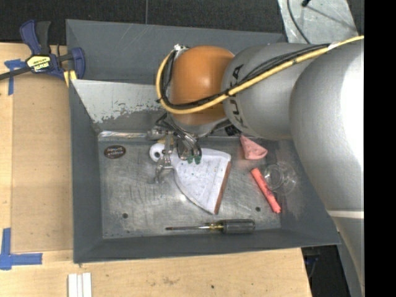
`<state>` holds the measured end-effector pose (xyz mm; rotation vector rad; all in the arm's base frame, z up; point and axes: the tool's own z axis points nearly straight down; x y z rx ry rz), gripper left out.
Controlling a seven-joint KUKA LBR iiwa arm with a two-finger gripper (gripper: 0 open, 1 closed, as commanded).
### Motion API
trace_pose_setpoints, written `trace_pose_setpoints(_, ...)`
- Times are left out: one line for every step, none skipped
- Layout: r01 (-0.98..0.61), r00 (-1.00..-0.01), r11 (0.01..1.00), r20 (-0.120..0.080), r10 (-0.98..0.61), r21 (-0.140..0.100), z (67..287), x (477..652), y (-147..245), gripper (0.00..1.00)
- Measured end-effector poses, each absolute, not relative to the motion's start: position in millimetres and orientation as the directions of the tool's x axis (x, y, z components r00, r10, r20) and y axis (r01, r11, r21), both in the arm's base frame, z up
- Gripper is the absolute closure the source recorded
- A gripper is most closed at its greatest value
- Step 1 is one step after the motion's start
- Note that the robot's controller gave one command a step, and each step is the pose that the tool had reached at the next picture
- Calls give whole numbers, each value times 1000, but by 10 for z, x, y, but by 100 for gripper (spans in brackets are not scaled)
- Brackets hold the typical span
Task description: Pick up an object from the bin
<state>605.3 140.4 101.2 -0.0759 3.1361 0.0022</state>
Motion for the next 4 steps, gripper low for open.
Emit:
trace_pose_setpoints(-56,-998,998,-7,-56,2,764,5852,1227,0)
trace_pose_setpoints(23,-1000,1000,-11,23,6,747,6088,1035,100)
trace_pose_setpoints(23,-1000,1000,-11,23,6,747,6088,1034,100)
trace_pose_setpoints(22,-1000,1000,-10,22,5,764,6085,1033,100)
